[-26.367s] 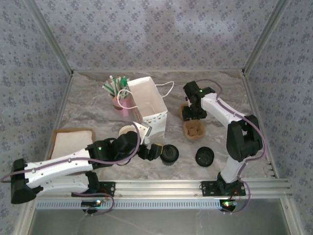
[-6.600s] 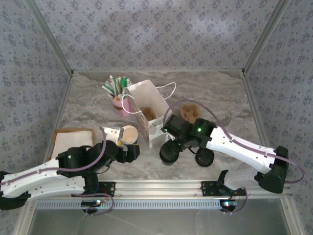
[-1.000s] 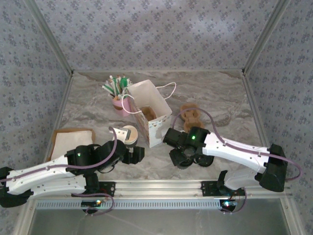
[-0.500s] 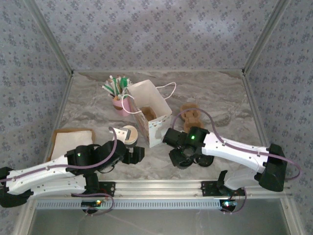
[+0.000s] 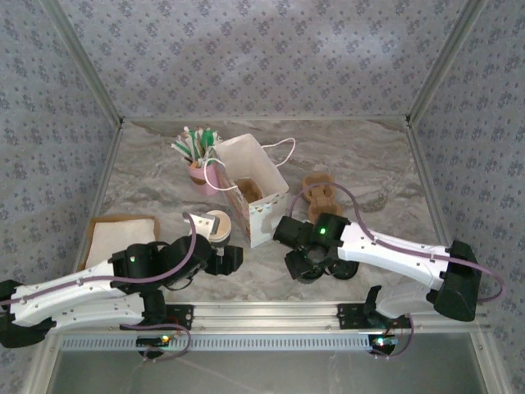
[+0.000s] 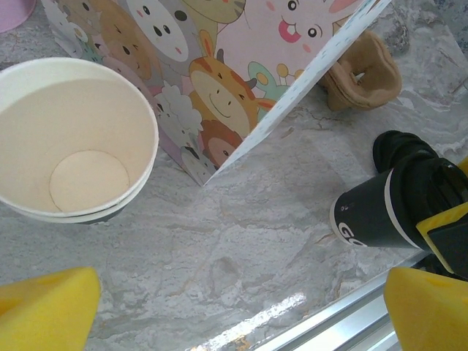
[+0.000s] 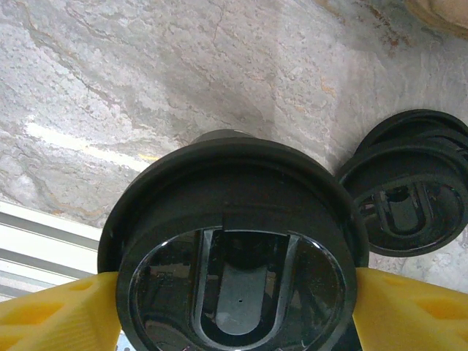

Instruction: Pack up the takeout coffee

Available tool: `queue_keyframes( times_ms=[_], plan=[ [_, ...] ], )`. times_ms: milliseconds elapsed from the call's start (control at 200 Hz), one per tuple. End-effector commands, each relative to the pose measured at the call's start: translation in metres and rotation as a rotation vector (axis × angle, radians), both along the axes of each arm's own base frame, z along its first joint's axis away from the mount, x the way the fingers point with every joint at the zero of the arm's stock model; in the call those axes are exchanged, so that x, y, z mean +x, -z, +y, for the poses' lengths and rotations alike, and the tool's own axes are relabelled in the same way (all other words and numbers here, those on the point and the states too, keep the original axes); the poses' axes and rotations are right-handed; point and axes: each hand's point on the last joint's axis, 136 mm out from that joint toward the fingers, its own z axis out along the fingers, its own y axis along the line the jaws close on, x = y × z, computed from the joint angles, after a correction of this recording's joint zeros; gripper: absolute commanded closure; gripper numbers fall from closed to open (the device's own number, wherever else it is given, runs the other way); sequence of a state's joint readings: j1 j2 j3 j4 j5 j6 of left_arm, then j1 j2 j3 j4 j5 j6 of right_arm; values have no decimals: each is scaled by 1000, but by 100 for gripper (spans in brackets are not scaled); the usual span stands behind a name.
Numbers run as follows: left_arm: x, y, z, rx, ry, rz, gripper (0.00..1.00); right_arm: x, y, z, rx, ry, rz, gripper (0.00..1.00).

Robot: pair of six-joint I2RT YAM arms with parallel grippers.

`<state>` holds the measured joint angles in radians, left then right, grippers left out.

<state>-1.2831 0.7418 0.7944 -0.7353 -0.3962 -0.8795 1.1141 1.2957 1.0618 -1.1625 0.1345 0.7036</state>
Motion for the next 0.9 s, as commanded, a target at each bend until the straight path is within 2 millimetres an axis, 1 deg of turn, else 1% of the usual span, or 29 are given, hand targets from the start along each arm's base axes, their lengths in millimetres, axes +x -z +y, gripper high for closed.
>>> queue_keyframes(
  times_ms=[0, 95, 335, 395, 465, 650, 894],
  plan=[
    [-1, -8, -5, -23, 20, -14, 0, -2, 4, -8, -37, 28, 14, 19],
    [-1, -9, -5, -24, 21, -15, 1, -2, 3, -8, -35, 27, 10, 22],
    [-1, -8, -5, -24, 21, -10, 1, -2, -2, -9, -32, 31, 7, 21],
    [-2, -7, -5, -24, 21, -8, 1, -1, -3, -9, -29, 30, 2, 18],
    [-1, -7, -5, -22, 19, -8, 0, 1, -5, -9, -29, 32, -8, 18],
    [-1, -7, -5, -24, 21, -9, 0, 3, -9, -8, -21, 31, -22, 20],
    [-1, -6, -5, -26, 18, -8, 1, 2, -8, -8, -26, 31, -14, 21]
  ],
)
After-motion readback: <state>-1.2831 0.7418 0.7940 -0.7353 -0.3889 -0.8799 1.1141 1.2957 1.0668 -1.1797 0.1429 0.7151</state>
